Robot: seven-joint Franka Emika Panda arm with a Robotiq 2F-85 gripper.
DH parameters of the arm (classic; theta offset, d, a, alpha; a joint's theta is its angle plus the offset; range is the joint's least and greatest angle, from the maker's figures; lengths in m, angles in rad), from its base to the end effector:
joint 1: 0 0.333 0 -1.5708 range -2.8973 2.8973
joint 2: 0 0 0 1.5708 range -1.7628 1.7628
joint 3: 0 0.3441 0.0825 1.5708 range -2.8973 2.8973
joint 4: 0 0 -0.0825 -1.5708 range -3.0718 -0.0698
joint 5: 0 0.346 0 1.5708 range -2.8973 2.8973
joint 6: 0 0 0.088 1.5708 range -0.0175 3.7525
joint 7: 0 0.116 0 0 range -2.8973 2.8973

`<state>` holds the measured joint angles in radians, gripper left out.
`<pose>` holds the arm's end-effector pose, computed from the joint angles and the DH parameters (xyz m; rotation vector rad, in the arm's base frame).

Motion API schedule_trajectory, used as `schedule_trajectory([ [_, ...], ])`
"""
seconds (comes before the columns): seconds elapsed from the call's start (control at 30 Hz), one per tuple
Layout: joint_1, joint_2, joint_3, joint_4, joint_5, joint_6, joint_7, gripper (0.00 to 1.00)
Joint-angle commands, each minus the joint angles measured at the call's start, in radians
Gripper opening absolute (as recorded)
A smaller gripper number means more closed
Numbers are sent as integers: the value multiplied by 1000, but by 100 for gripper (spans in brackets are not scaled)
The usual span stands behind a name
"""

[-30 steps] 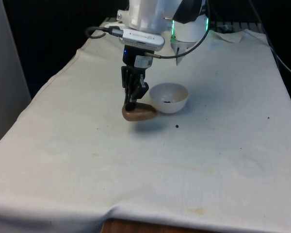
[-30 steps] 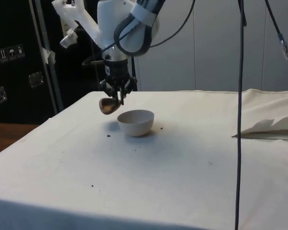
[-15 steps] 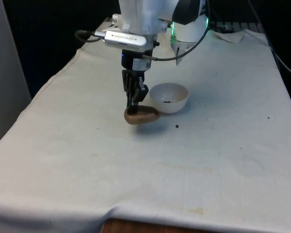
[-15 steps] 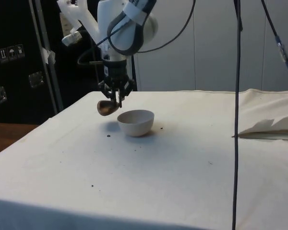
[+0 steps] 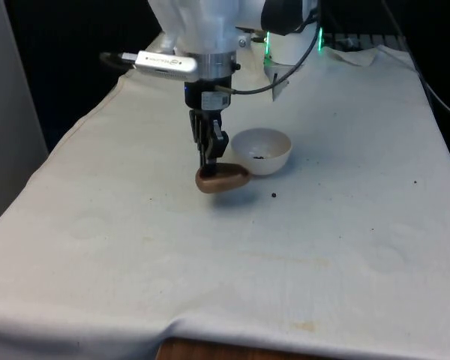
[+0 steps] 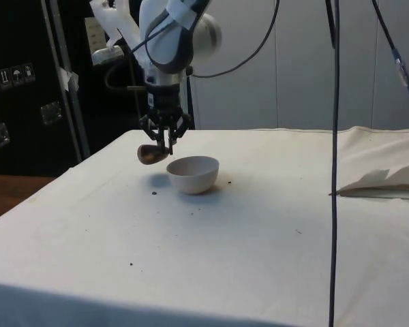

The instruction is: Pour the coffee beans from the cup into the bowl.

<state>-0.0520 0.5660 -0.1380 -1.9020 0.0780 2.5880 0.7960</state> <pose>0.6259 -0.1133 0.2586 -2.7229 1.5300 -0.2020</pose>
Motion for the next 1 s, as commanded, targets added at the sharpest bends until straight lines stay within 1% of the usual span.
schedule_trajectory([
  [0.0,-16,3,17,10,31,-16,-24,3],
  [0.1,-17,6,15,17,58,-31,-43,3],
  [0.13,0,2,-3,9,37,-21,-26,3],
  [0.17,-18,7,15,20,67,-36,-51,3],
  [0.2,-18,8,13,24,77,-41,-58,3],
  [0.23,-17,10,11,27,85,-46,-64,3],
  [0.27,-13,13,7,35,100,-53,-73,3],
  [0.37,-9,22,4,50,113,-64,-80,3],
  [0.4,0,17,-8,41,99,-58,-72,3],
  [0.43,-8,26,4,55,113,-66,-79,3],
  [0.57,-7,44,4,76,116,-68,-79,3],
  [0.67,-10,55,4,88,120,-70,-82,3],
  [0.7,1,53,-7,82,107,-62,-72,3],
  [0.73,0,56,-8,86,109,-63,-72,3],
  [0.77,-14,64,5,97,128,-72,-88,3],
  [0.9,-15,75,4,102,148,-73,-104,3],
  [0.97,-16,82,4,103,172,-74,-122,3],
])
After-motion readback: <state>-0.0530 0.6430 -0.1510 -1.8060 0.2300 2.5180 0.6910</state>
